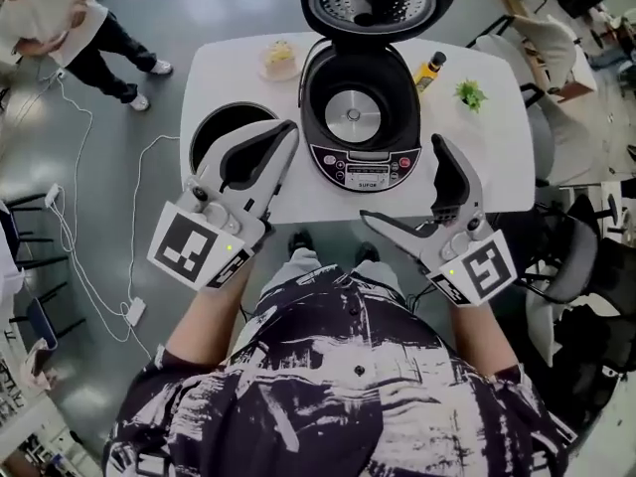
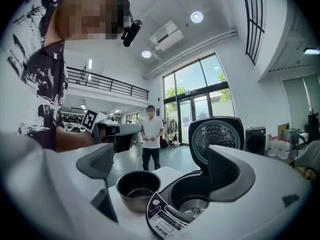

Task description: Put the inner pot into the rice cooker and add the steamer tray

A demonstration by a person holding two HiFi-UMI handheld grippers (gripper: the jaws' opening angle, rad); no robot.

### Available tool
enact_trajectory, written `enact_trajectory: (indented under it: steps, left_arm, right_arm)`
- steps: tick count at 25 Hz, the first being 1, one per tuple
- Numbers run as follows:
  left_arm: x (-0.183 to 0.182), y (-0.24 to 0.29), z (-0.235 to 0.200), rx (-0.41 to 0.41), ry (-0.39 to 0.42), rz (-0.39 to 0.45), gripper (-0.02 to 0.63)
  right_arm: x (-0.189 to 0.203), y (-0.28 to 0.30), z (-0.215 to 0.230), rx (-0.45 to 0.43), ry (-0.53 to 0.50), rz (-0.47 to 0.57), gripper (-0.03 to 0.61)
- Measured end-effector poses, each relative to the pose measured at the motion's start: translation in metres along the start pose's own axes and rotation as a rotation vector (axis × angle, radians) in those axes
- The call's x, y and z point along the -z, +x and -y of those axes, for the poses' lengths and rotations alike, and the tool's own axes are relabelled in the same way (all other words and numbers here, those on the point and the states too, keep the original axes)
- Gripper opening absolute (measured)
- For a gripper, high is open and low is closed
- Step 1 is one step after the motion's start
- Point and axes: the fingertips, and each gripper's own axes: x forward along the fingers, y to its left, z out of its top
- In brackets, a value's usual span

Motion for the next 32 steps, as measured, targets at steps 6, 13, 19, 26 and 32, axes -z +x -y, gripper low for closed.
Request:
enact_trajectory:
  steps: [6, 13, 19, 26, 32]
  left_arm:
    - [0.0, 0.019, -0.016, 0.021, -0.009, 0.004, 0.005]
    - [-0.004, 0.016, -0.025, -0.048, 0.001, 0.011, 0.005]
    - [-0.01, -0.026, -0.063, -0.168, 0.006, 0.034, 0.005]
    - [-0.007, -0.082, -0.101, -0.3, -0.014, 0.074, 0.005]
    - [0.013, -0.123, -0.125, -0.381, -0.042, 0.102, 0.005]
  right_arm:
    - [-0.003, 0.003, 0.02, 0.051, 0.0, -0.005, 0.541]
    - [-0.008, 0.027, 0.02, -0.044, -0.008, -0.006, 0.541]
    - [-0.024, 0.096, -0.006, -0.194, -0.047, -0.027, 0.541]
    - [-0.015, 0.192, -0.043, -0.352, -0.083, -0.123, 0.541]
    - [0.043, 0.264, -0.063, -0.444, -0.093, -0.282, 0.541]
